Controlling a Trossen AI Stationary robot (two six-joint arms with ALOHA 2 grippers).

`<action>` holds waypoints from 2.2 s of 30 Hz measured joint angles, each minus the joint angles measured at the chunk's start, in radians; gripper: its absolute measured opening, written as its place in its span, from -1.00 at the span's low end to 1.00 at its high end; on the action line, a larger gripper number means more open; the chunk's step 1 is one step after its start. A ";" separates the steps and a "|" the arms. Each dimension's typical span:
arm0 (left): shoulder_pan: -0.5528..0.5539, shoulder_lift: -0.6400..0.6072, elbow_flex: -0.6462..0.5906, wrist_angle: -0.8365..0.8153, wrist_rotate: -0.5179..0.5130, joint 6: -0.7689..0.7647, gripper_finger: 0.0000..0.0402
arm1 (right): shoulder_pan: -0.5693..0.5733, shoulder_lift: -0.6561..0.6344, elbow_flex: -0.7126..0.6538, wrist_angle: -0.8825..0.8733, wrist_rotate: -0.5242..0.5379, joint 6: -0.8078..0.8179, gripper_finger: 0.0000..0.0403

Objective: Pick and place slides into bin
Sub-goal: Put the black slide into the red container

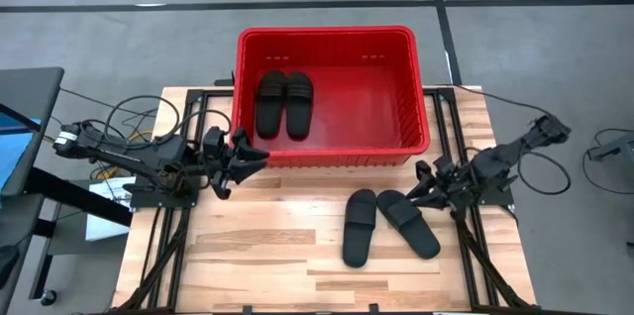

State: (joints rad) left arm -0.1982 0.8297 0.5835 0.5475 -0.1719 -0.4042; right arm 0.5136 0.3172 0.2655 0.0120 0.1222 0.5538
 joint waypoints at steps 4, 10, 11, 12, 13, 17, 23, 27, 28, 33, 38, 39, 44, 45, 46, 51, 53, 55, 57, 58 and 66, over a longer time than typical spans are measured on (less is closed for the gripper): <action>0.000 -0.001 0.000 -0.006 0.066 0.000 -0.38 | 0.056 0.192 0.104 -0.007 0.078 -0.033 -0.49; 0.000 -0.001 0.000 -0.013 0.114 0.000 -0.38 | 0.107 0.475 0.272 -0.047 0.107 -0.029 -0.49; 0.000 -0.001 0.000 -0.013 0.114 0.001 -0.38 | 0.115 0.515 0.300 -0.076 0.115 -0.020 -0.49; 0.000 -0.001 0.000 -0.014 0.114 0.001 -0.38 | 0.121 0.554 0.332 -0.100 0.124 -0.007 -0.49; 0.000 -0.001 0.000 -0.016 0.114 0.001 -0.38 | 0.127 0.592 0.366 -0.125 0.139 0.004 -0.49; 0.000 -0.001 0.000 -0.018 0.114 0.002 -0.38 | 0.150 0.732 0.489 -0.252 0.212 0.029 -0.49; 0.000 -0.001 0.000 -0.021 0.114 0.001 -0.38 | 0.152 0.903 0.647 -0.379 0.245 0.076 -0.49; 0.000 -0.001 0.000 -0.036 0.115 -0.051 -0.38 | 0.152 0.998 0.707 -0.475 0.239 0.174 -0.49; 0.000 -0.001 0.000 -0.043 0.117 -0.069 -0.38 | 0.152 1.022 0.712 -0.491 0.227 0.206 -0.49; -0.017 -0.001 0.000 -0.052 0.161 -0.094 -0.38 | 0.157 1.132 0.743 -0.479 0.143 0.330 -0.49; -0.030 -0.001 0.000 -0.077 0.170 -0.090 -0.38 | 0.174 1.262 0.819 -0.485 0.109 0.377 -0.49; -0.031 -0.001 0.000 -0.088 0.173 -0.091 -0.38 | 0.176 1.291 0.839 -0.495 0.105 0.389 -0.49; -0.031 -0.001 0.000 -0.128 0.216 -0.091 -0.38 | 0.176 1.434 0.969 -0.579 0.081 0.397 -0.49; -0.031 -0.001 0.000 -0.133 0.223 -0.091 -0.38 | 0.177 1.462 1.005 -0.617 0.081 0.397 -0.49; -0.031 -0.001 0.000 -0.137 0.230 -0.091 -0.38 | 0.179 1.488 1.039 -0.665 0.081 0.394 -0.49; -0.031 -0.001 0.000 -0.141 0.248 -0.090 -0.38 | 0.180 1.595 1.206 -0.870 0.073 0.362 -0.49; -0.031 -0.001 0.000 -0.141 0.248 -0.090 -0.38 | 0.178 1.628 1.258 -0.902 0.068 0.328 -0.49; -0.031 -0.001 0.000 -0.141 0.248 -0.090 -0.38 | 0.178 1.655 1.296 -0.926 0.057 0.294 -0.49; -0.031 -0.001 0.000 -0.142 0.247 -0.090 -0.38 | 0.172 1.684 1.327 -0.924 0.025 0.263 -0.49; -0.031 -0.001 0.000 -0.142 0.247 -0.090 -0.38 | 0.169 1.698 1.338 -0.930 0.010 0.253 -0.49; -0.031 -0.001 0.000 -0.146 0.248 -0.090 -0.38 | 0.156 1.769 1.371 -0.963 -0.051 0.229 -0.49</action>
State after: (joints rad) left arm -0.2295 0.8284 0.5838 0.4011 0.0757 -0.4946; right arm 0.6695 2.0861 1.6360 -0.9514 0.0709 0.7832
